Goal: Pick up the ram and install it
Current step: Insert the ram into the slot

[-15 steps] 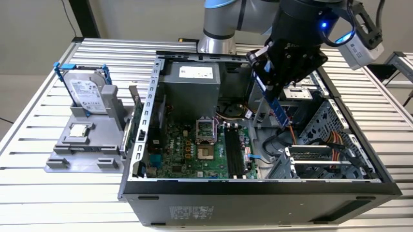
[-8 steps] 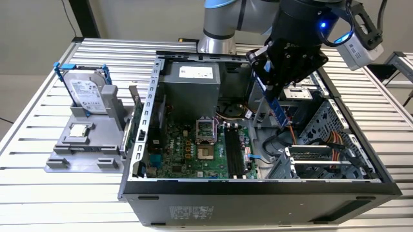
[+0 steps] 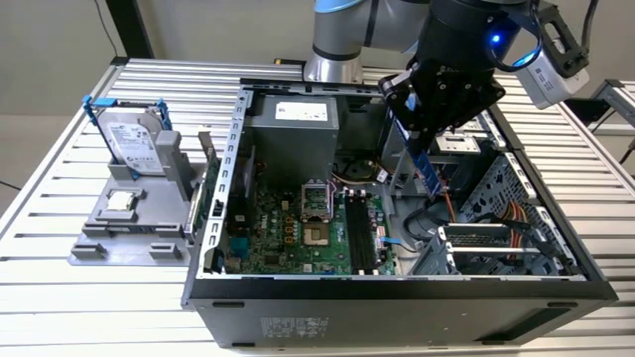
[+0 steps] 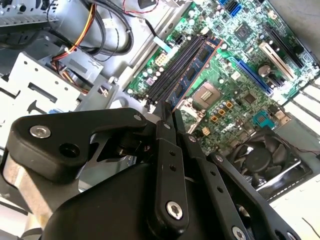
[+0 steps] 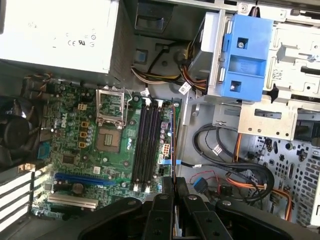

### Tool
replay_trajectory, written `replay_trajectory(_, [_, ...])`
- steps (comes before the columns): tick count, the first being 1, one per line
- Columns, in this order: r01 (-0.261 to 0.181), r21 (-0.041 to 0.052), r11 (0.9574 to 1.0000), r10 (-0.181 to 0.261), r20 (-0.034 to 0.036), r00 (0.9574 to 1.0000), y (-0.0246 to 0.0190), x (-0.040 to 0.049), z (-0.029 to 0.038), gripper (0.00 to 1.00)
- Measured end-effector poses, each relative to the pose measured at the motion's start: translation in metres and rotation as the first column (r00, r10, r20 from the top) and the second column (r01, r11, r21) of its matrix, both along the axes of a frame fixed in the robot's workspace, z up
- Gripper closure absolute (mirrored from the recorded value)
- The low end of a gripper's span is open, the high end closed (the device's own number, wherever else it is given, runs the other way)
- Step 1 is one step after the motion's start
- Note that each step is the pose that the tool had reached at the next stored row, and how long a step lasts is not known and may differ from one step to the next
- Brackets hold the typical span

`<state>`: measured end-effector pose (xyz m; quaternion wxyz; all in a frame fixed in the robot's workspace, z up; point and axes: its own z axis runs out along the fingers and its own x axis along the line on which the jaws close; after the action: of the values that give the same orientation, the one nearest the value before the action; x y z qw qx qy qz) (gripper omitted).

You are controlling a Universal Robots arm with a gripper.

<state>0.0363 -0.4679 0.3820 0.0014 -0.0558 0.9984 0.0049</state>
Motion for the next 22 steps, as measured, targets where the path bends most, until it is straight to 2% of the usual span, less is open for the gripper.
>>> replay_trajectory(7, [0.009,0.0003,1.0000,-0.009,0.0000,1.0000,0.0000,0.0000,-0.0001,1.00])
replay_trajectory(22, [0.010,0.0004,0.9999,-0.010,-0.0001,0.9999,0.0000,0.0000,-0.0051,1.00])
